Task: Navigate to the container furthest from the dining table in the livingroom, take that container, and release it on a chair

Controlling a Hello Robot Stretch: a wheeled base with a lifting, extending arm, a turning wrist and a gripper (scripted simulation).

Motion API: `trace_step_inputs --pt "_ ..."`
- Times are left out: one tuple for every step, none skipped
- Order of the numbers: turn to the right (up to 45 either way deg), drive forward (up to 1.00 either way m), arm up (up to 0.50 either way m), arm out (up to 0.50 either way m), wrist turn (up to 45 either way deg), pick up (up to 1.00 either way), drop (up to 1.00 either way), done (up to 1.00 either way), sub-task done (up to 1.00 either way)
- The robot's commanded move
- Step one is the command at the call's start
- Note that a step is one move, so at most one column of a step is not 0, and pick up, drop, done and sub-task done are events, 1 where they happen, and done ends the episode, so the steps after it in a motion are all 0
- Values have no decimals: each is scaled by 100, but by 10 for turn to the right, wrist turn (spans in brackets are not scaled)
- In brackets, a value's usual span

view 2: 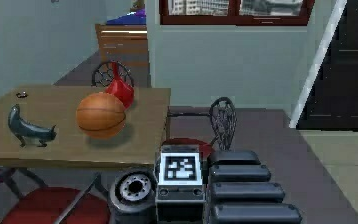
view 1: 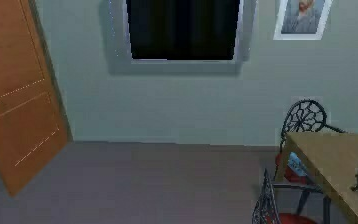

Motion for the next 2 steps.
trace_step_inputs --pt "-360 0 0 0 0 0 0 0 0" --pt "0 0 0 48 0 0 0 0 0"
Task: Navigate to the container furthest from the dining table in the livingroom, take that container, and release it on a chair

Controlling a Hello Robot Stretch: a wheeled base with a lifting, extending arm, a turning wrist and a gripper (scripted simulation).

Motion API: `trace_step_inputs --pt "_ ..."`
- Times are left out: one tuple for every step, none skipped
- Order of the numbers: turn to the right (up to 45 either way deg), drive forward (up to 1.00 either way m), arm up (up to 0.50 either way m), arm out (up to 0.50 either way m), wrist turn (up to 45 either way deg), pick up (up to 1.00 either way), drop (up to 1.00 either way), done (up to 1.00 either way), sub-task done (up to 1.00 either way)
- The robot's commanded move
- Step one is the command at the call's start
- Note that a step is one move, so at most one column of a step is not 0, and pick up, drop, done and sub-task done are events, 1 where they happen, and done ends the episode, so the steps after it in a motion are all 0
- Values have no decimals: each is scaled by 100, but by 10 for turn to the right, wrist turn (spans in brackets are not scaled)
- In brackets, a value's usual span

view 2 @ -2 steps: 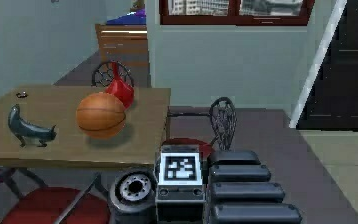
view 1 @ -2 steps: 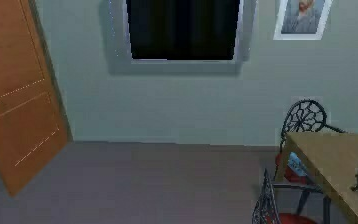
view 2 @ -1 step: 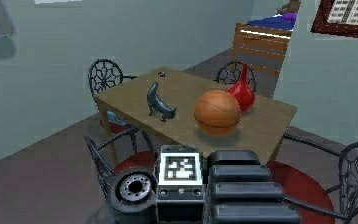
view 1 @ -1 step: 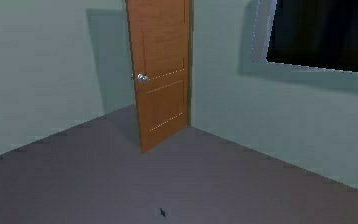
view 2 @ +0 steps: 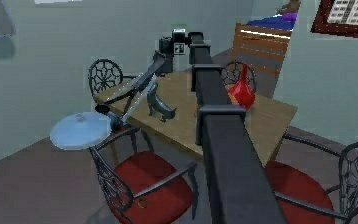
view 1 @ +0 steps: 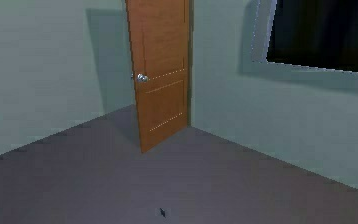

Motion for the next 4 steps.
trace_step_inputs --pt "0 0 0 0 450 0 0 0 0" --pt "0 0 0 0 420 0 0 0 0" --pt "0 0 -44 0 0 0 0 0 0" --pt "0 0 -32 0 0 0 0 0 0"
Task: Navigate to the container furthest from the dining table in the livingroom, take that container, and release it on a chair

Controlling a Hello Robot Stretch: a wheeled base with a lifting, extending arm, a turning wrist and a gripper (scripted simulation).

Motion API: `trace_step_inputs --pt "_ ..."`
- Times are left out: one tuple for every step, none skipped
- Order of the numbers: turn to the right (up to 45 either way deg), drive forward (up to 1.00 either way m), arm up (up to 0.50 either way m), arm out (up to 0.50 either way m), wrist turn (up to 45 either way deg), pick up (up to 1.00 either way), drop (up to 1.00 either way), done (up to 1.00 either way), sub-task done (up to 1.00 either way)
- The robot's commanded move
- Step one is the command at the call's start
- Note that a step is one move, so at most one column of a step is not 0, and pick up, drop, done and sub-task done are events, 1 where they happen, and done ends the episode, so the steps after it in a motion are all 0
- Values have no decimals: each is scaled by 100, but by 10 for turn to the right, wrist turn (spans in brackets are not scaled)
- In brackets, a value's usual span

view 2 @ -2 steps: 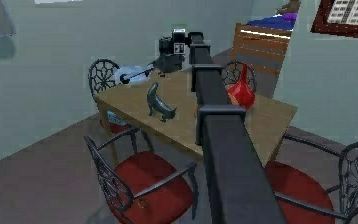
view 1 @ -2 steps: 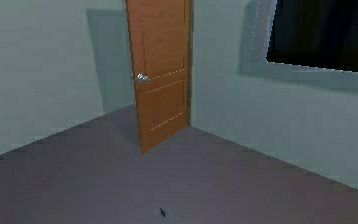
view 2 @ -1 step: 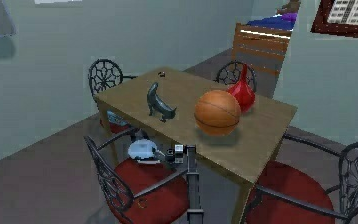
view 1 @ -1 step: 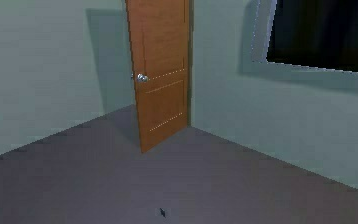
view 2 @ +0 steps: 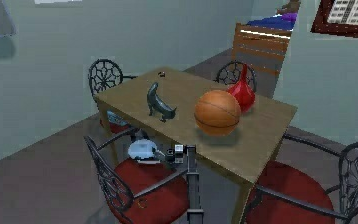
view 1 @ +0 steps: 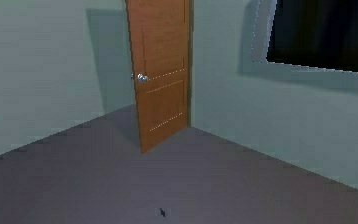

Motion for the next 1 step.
trace_step_inputs --pt "0 0 0 0 0 0 100 0 0"
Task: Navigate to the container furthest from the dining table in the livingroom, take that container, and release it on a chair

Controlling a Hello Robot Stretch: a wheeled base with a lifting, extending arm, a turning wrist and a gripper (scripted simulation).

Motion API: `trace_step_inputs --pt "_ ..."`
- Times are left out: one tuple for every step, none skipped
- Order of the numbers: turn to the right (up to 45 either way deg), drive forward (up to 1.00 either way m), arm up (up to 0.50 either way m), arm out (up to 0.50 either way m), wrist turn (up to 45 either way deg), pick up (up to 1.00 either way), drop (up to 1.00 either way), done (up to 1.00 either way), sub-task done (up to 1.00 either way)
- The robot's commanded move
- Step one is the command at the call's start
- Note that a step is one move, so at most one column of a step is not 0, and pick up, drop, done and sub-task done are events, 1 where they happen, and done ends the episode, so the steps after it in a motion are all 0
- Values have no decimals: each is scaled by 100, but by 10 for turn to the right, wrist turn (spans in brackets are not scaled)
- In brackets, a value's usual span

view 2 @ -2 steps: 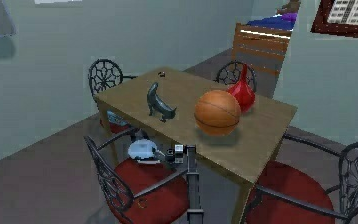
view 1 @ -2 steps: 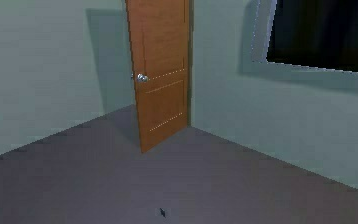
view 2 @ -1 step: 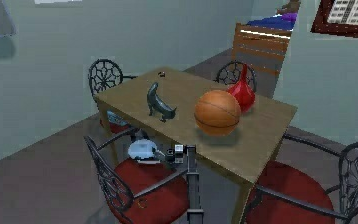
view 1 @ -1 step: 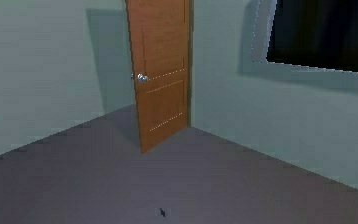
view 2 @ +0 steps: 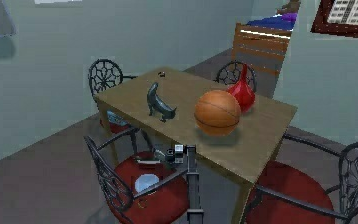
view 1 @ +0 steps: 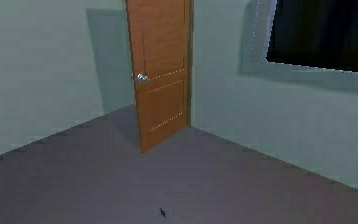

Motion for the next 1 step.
trace_step_inputs --pt "0 0 10 0 0 0 0 0 0"
